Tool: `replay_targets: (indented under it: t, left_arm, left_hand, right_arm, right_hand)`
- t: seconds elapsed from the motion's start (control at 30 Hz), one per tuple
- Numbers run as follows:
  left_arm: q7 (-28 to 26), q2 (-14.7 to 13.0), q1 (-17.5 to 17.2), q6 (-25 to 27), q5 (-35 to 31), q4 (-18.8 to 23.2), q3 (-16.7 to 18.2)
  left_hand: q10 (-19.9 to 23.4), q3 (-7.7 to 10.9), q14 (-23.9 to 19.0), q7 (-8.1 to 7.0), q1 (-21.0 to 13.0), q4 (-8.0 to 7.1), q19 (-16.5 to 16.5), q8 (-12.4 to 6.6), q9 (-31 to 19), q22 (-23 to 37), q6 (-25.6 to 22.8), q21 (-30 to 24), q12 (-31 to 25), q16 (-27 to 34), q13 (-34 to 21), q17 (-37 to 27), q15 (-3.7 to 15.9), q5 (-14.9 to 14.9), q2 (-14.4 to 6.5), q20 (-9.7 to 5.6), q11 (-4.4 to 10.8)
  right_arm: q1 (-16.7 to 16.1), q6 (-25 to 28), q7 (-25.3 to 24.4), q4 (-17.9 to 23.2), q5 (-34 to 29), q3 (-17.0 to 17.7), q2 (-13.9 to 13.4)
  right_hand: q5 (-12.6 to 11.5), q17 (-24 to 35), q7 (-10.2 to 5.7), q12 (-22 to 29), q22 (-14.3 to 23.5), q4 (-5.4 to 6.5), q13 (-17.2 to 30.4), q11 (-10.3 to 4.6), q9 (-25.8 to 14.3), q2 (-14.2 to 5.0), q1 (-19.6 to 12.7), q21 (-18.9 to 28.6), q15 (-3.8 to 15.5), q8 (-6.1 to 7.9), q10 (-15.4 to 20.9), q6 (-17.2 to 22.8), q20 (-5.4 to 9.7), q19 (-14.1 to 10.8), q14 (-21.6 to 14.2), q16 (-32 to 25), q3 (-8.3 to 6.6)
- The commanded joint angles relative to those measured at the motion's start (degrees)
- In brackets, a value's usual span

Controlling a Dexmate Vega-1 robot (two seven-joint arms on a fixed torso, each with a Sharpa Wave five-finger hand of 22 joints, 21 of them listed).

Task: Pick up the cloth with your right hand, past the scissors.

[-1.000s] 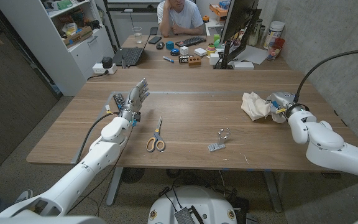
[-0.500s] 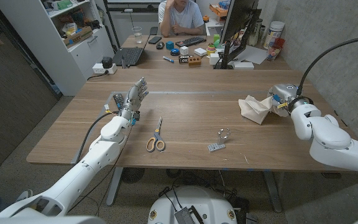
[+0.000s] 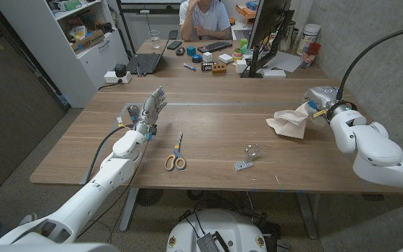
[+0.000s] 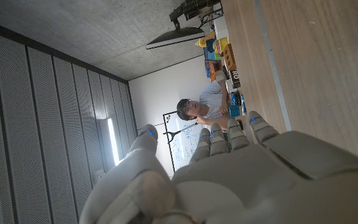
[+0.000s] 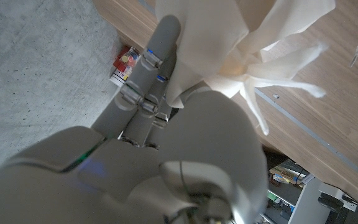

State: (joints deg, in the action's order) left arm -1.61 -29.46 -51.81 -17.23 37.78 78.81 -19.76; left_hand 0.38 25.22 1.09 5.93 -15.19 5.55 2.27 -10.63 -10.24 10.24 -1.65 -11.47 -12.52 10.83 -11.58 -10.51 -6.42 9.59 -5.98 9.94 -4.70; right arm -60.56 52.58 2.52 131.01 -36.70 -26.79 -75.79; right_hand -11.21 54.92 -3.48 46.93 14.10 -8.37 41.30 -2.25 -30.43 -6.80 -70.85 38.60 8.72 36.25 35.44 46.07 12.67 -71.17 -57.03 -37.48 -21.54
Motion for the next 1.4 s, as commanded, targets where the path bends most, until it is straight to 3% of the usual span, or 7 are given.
replay_targets:
  t: [0.03, 0.43, 0.63, 0.7, 1.0, 1.2, 1.4]
  left_arm:
    - [1.0, 0.5, 0.8, -0.6, 0.3, -1.4, -0.1]
    - [1.0, 1.3, 2.1, -0.7, -0.3, -3.3, -0.8]
    - [1.8, 1.8, 2.5, -1.1, 0.3, -4.3, -0.6]
    - [1.9, 1.7, 2.5, -1.4, 0.0, -4.3, -0.7]
    - [2.5, 1.8, 2.8, -2.2, 0.1, -4.6, -0.6]
    - [2.7, 2.0, 2.7, -2.4, 0.4, -4.7, -0.5]
    - [2.9, 2.0, 2.9, -2.5, 0.4, -4.9, -0.5]
  left_hand:
    - [0.0, 0.02, -0.3, 0.22, 0.0, 0.33, -0.3, -0.42, -0.1, 0.3, -0.3, -0.3, -0.2, 0.2, -0.2, -0.1, 0.02, 0.5, 0.1, -0.05, -0.09]
    - [-0.1, 0.10, -0.3, 0.22, -0.1, 0.46, -0.2, -0.41, -0.1, 0.3, -0.4, -0.3, -0.2, 0.2, -0.1, -0.1, 0.03, 0.5, 0.1, -0.09, -0.12]
    - [0.0, 0.14, -0.3, 0.15, -0.1, 0.52, -0.2, -0.37, -0.1, 0.3, -0.4, -0.3, -0.2, 0.2, -0.1, -0.1, -0.01, 0.5, 0.1, -0.10, -0.14]
    - [0.0, 0.15, -0.3, 0.17, -0.1, 0.54, -0.2, -0.37, -0.1, 0.3, -0.4, -0.3, -0.2, 0.2, -0.1, -0.1, 0.01, 0.5, 0.1, -0.12, -0.15]
    - [0.1, 0.19, -0.3, 0.10, -0.1, 0.60, -0.2, -0.35, -0.1, 0.3, -0.4, -0.2, -0.2, 0.2, -0.1, -0.1, 0.03, 0.5, 0.1, -0.14, -0.14]
    - [0.1, 0.21, -0.3, 0.11, -0.1, 0.64, -0.3, -0.35, -0.1, 0.3, -0.5, -0.3, -0.2, 0.2, -0.1, -0.1, 0.01, 0.5, 0.1, -0.17, -0.19]
    - [0.1, 0.23, -0.3, 0.16, -0.1, 0.67, -0.2, -0.32, -0.1, 0.3, -0.5, -0.2, -0.2, 0.1, -0.1, -0.1, 0.04, 0.5, 0.0, -0.22, -0.17]
  right_arm:
    - [0.6, 3.9, 2.1, 3.9, -0.4, 1.7, -2.3]
    - [-3.1, 5.9, 2.2, 7.6, 3.2, 10.2, -6.5]
    - [-12.3, 1.5, 4.0, 6.9, 6.7, 25.0, -2.0]
    - [-12.5, 2.3, 5.5, 7.3, 2.2, 24.3, -3.3]
    - [-13.2, -1.5, 13.1, 8.1, -4.1, 29.9, 3.3]
    - [-12.2, -2.5, 16.9, 8.8, -9.4, 30.2, 4.8]
    - [-10.6, -3.9, 19.8, 9.5, -10.6, 32.1, 8.8]
  right_hand:
    - [0.0, 0.4, -0.25, 0.0, 0.0, 0.08, 1.6, -3.20, -0.1, 0.05, 0.7, 0.7, 3.24, 0.24, 3.6, 0.5, -0.20, 0.5, -0.7, 0.5, -0.20]
    - [0.1, 1.1, -0.47, -0.2, -0.1, -0.18, 1.5, -3.56, 0.3, 0.20, 0.8, 1.4, 3.31, 0.16, 4.0, 0.9, -0.21, 0.8, -1.3, 1.3, -0.53]
    - [0.2, 1.4, -0.43, -0.3, -0.2, -0.19, 1.6, -3.63, 0.2, 0.22, 0.9, 1.8, 3.36, 0.21, 4.1, 0.9, -0.21, 1.1, -1.6, 1.8, -0.71]
    - [0.2, 1.5, -0.49, -0.4, -0.2, -0.19, 1.6, -3.69, 0.1, 0.18, 0.9, 1.9, 3.33, 0.24, 4.1, 0.9, -0.21, 1.2, -1.6, 2.0, -0.75]
    - [0.4, 2.2, -0.44, -0.5, -0.3, -0.21, 1.7, -3.75, -0.1, 0.11, 1.1, 2.4, 3.35, 0.33, 4.4, 0.8, -0.20, 1.5, -1.9, 2.3, -0.87]
    - [0.5, 2.7, -0.36, -0.6, -0.3, -0.24, 1.8, -3.67, 0.0, 0.16, 1.2, 2.8, 3.36, 0.34, 4.6, 0.9, -0.20, 1.7, -2.3, 2.6, -0.94]
    - [0.5, 3.3, -0.45, -0.7, -0.4, -0.28, 1.9, -3.71, -0.2, 0.17, 1.3, 3.2, 3.58, 0.40, 4.6, 0.9, -0.19, 1.8, -2.8, 2.8, -1.02]
